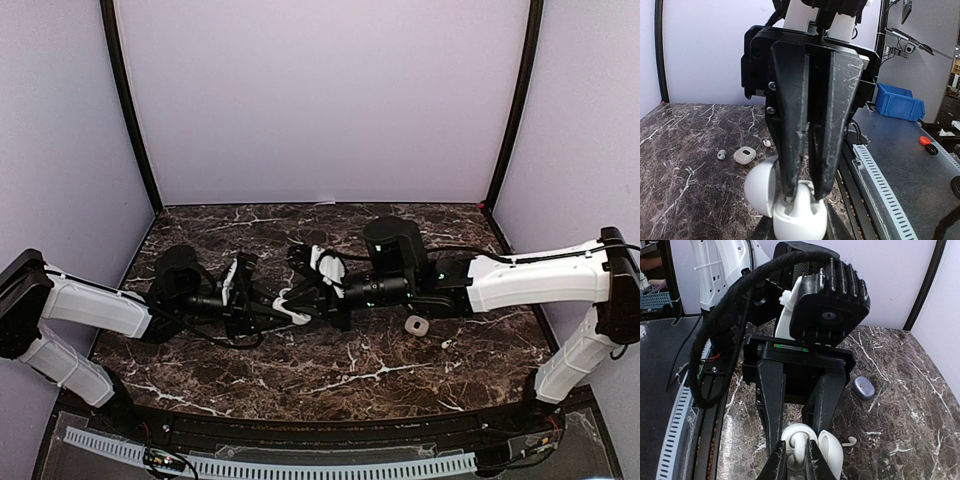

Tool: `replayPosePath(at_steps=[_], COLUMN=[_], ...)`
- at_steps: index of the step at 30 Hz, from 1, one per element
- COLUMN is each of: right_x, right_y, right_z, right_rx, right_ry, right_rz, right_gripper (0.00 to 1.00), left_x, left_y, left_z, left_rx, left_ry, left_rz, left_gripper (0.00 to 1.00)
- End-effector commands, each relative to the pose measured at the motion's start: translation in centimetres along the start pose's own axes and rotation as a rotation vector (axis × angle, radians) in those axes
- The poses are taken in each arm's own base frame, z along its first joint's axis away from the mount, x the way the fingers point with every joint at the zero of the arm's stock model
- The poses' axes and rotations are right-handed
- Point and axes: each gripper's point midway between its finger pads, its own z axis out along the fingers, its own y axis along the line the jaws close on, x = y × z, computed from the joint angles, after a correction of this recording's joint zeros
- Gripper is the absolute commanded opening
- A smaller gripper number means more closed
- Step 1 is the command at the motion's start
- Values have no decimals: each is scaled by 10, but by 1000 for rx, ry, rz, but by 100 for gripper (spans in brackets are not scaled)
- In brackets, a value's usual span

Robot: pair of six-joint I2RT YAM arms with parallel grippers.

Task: Insert the wireless bluetooth earbuds into the charging case
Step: Insert the left earbud into the left side groove of the charging case, then adjust the right earbud at the center of the board.

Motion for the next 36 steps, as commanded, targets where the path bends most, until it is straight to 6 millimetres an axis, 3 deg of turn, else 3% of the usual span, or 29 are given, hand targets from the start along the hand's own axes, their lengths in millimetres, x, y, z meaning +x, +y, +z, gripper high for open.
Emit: replayPosePath(at_steps=[1, 8, 14, 18, 22, 28, 31, 36], right_x=[-26, -49, -36, -1, 63, 163, 194, 226], right_y=[6, 6, -20, -57, -95, -123, -134, -165], right_z=[-7, -37, -52, -72, -110, -174, -186, -191], right_rx=[-11, 12, 119, 268, 463, 729, 784, 819], right_ry=[-67, -161, -112, 12, 215, 443, 508, 610], right_rz=[-24, -20, 59, 223, 450, 757, 860, 913], right_gripper=[16, 20, 16, 15, 15, 16, 15, 13], left_x=[-10, -10, -8, -4, 1, 1, 2, 1], left_y=[-5, -5, -3, 0, 2, 7, 11, 13], left_z=[-2, -3, -4, -6, -7, -6, -7, -9], left_rx=[6, -6, -24, -56, -72, -92, -109, -118], left_ry=[-24, -27, -26, -31, -40, -67, -65, -68], left_rz=[34, 35, 14, -4, -15, -13, -12, -16], left_gripper=[15, 15, 15, 15, 15, 15, 15, 15])
